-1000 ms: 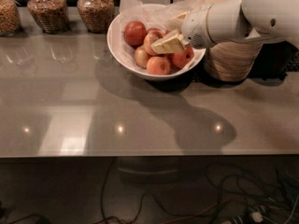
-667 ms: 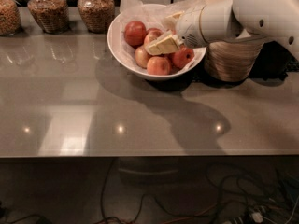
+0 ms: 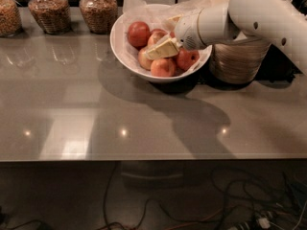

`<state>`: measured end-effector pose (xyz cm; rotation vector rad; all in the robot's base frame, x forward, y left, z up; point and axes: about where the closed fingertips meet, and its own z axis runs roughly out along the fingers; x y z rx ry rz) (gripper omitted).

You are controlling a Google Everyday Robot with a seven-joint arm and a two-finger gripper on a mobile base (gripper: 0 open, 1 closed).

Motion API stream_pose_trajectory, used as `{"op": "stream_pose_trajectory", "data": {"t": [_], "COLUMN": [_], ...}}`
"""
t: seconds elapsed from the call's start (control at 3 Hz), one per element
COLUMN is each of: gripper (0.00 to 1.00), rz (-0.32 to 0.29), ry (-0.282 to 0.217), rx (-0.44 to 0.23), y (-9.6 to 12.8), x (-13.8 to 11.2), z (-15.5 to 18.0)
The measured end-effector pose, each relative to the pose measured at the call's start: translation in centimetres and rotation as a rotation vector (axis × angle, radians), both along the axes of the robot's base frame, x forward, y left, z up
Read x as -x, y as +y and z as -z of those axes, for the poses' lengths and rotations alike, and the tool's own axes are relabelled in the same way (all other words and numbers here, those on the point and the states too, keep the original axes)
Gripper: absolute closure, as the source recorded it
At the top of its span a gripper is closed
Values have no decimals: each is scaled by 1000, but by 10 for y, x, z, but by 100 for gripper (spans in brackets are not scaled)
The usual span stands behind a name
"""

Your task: Pick apple from white bowl

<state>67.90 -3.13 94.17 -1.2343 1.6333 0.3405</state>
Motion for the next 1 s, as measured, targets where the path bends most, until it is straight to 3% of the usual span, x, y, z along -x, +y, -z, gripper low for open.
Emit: {"op": "stream_pose_trajectory", "data": {"t": [1.0], "gripper": [35], "rz": [34], "ry": [41], "rx": [21], "y": [-4], "x": [-15], "z": [25]}}
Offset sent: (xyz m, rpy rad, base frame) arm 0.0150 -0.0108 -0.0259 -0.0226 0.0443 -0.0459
